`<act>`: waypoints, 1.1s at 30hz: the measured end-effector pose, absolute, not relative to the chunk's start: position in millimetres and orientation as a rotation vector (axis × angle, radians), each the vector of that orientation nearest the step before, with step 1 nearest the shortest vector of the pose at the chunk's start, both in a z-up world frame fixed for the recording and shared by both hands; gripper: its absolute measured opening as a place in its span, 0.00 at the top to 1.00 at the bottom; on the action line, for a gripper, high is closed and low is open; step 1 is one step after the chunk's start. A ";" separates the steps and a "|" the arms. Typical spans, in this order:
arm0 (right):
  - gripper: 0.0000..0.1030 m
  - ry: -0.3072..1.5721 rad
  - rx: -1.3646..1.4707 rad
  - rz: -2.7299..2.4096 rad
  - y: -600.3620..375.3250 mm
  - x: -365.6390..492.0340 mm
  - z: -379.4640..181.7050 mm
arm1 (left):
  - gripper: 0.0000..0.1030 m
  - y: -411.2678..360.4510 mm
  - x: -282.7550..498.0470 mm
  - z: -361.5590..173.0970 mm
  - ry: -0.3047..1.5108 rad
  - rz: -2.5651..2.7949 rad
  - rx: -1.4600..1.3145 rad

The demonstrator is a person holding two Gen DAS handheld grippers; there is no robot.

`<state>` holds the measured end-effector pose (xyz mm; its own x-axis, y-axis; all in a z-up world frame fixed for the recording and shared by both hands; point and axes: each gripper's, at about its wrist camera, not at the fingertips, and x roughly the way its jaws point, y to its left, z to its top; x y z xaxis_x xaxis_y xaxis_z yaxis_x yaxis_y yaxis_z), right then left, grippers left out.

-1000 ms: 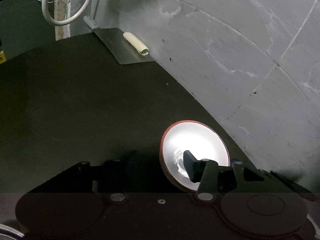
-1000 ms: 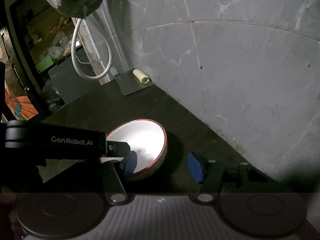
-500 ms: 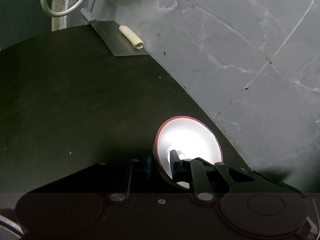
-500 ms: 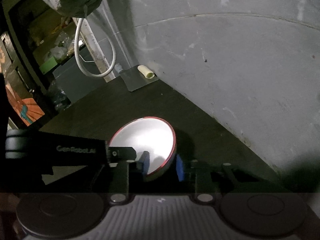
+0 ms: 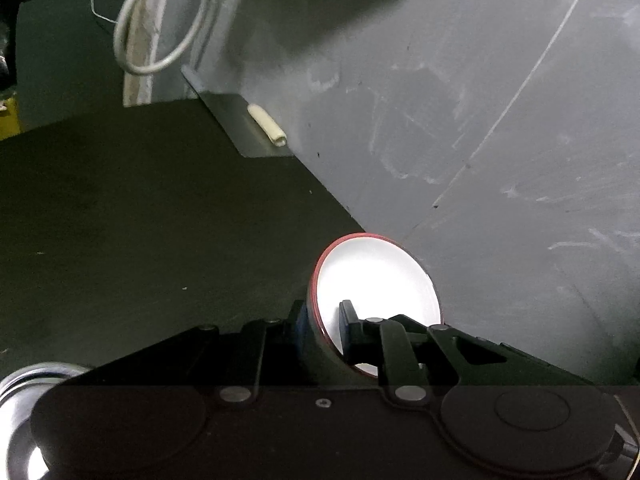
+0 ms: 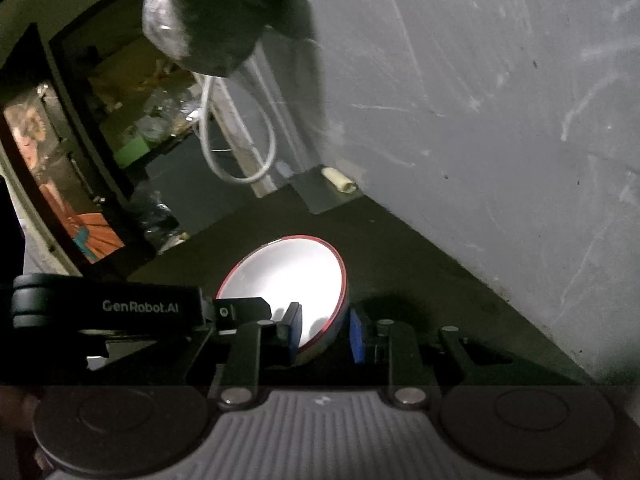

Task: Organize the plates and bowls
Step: 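Carry the second bowl and lower it into the first bowl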

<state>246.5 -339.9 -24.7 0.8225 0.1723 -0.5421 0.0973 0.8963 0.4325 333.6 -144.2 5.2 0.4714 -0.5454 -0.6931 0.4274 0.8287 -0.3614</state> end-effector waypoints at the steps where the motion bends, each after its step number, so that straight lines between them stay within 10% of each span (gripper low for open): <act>1: 0.73 0.606 0.464 0.050 -335.9 241.5 -20.8 | 0.83 -138.9 327.3 10.1 0.894 -0.592 -0.147; 33: 0.74 0.748 0.310 0.273 -209.7 77.2 15.6 | 0.83 7.0 140.9 25.9 0.935 -0.481 -0.211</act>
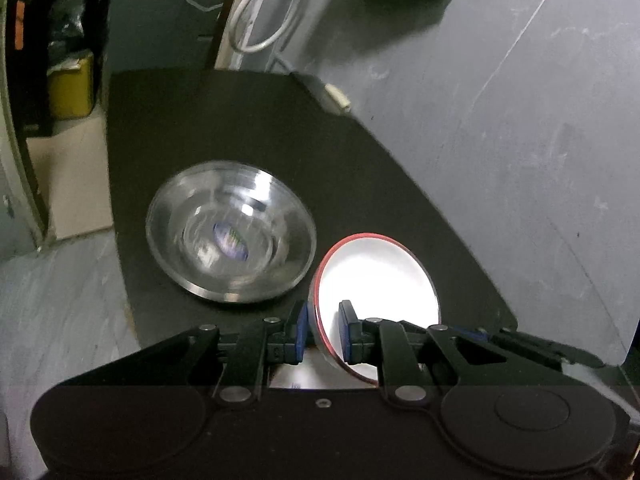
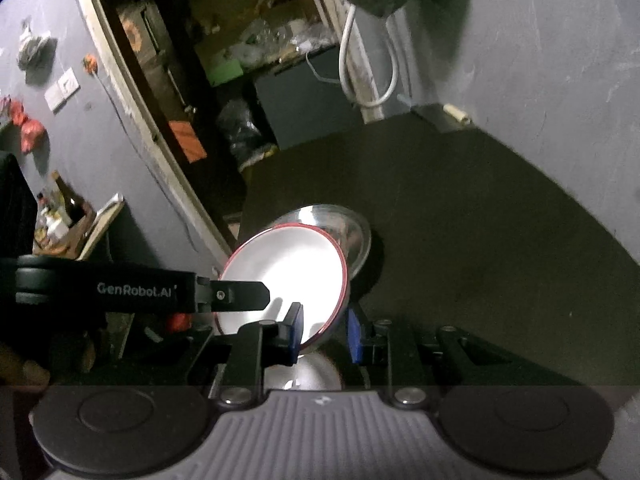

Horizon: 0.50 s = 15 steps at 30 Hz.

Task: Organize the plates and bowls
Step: 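Carry the second bowl and lower it into the first bowl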

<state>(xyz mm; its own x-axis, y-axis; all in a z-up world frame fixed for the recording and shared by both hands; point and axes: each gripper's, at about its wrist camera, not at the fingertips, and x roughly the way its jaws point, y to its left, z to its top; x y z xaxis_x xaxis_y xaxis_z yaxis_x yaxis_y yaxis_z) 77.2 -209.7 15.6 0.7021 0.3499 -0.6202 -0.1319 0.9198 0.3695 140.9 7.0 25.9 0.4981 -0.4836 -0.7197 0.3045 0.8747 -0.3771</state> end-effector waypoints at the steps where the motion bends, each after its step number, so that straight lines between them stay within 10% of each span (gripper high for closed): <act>1: 0.74 0.757 0.304 0.274 -208.3 74.5 14.9 | 0.83 8.8 136.3 23.3 0.944 -0.480 -0.209; 15: 0.75 0.885 0.238 0.296 -190.9 57.5 4.7 | 0.83 11.8 107.2 3.9 1.065 -0.458 -0.125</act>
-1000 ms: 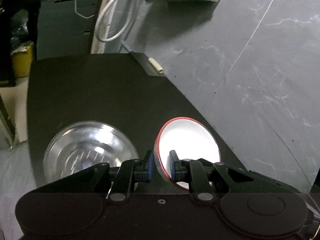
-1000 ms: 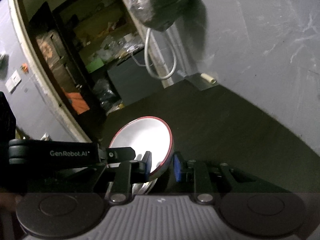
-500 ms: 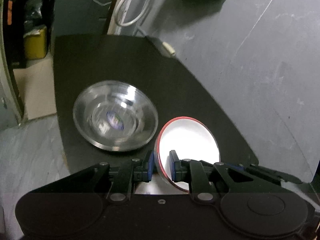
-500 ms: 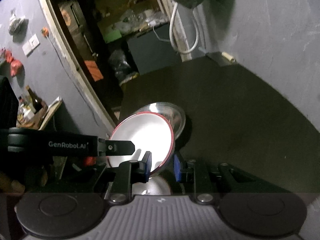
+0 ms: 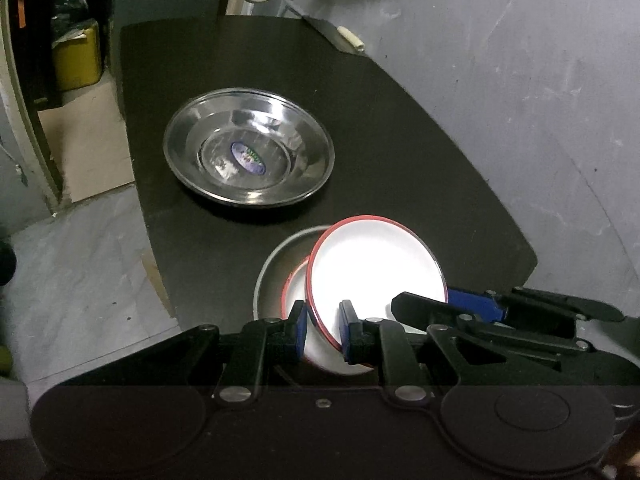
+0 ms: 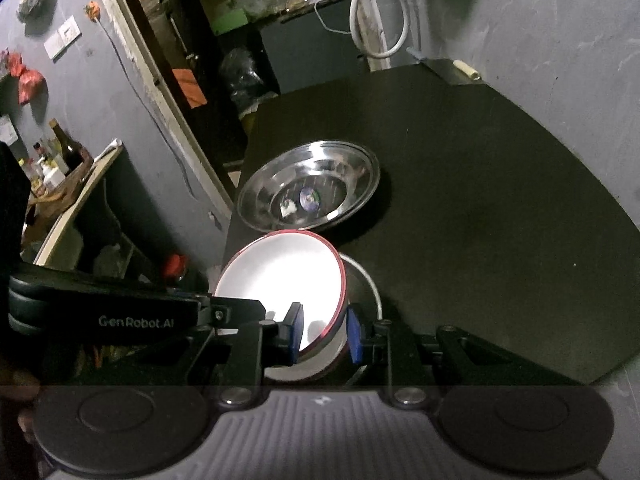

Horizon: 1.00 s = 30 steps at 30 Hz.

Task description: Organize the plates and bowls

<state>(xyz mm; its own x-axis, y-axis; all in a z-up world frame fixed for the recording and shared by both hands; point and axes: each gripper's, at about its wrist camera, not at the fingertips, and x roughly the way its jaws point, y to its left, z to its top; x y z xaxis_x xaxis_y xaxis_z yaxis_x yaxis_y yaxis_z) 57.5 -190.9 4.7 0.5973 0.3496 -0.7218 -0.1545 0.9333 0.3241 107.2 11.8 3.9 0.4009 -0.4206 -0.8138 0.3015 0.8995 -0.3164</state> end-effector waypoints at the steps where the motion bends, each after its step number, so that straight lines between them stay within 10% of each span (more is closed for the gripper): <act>1: 0.75 0.891 0.236 0.296 -190.2 57.2 4.1 | 0.83 10.8 106.2 4.2 1.066 -0.456 -0.110; 30: 0.75 0.951 0.221 0.317 -189.1 59.1 -4.8 | 0.82 -5.2 106.8 3.0 1.092 -0.415 -0.041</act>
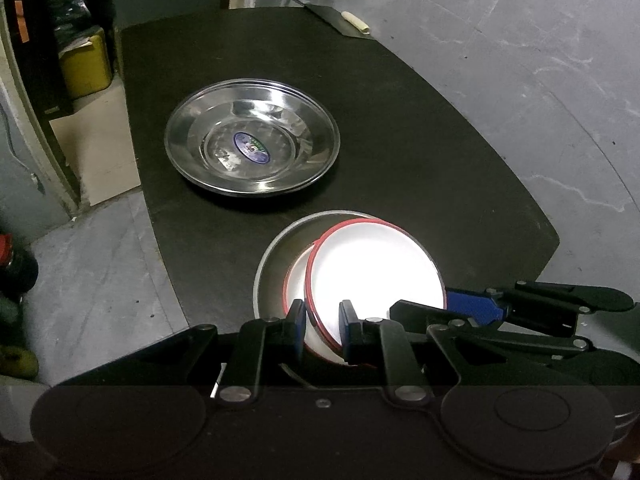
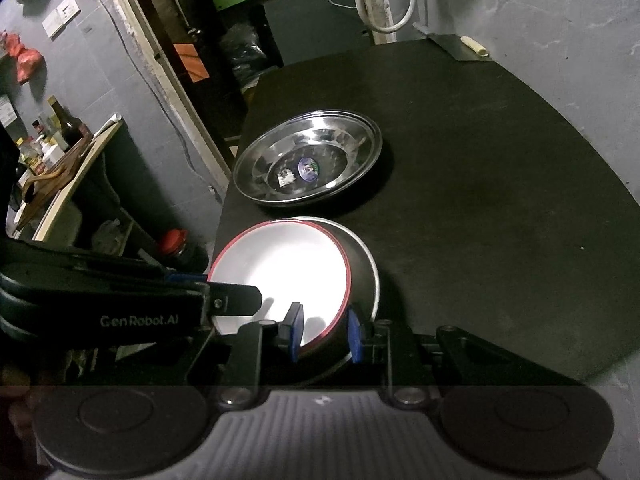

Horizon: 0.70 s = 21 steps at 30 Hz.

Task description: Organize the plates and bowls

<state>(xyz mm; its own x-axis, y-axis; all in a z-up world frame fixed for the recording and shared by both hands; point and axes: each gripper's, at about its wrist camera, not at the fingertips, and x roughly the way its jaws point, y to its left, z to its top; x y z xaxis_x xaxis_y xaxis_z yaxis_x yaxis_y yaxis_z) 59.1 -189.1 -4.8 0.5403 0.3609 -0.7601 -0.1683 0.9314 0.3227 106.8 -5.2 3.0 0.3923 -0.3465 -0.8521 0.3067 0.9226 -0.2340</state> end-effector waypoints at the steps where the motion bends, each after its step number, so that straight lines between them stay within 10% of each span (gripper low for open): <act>1: 0.75 0.951 0.222 0.319 -189.5 59.6 -5.2 | 0.82 -5.5 106.8 3.2 1.092 -0.414 -0.040; 21: 0.74 0.956 0.222 0.332 -190.3 59.9 -6.8 | 0.81 -9.2 106.0 6.4 1.089 -0.404 -0.024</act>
<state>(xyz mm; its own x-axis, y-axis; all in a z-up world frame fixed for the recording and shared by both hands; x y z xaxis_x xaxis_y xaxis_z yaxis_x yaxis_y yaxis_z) 59.9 -190.3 -6.8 0.5323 0.3731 -0.7599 -0.1791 0.9270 0.3297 106.0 -9.2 6.4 0.3982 -0.3310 -0.8555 0.3074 0.9269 -0.2155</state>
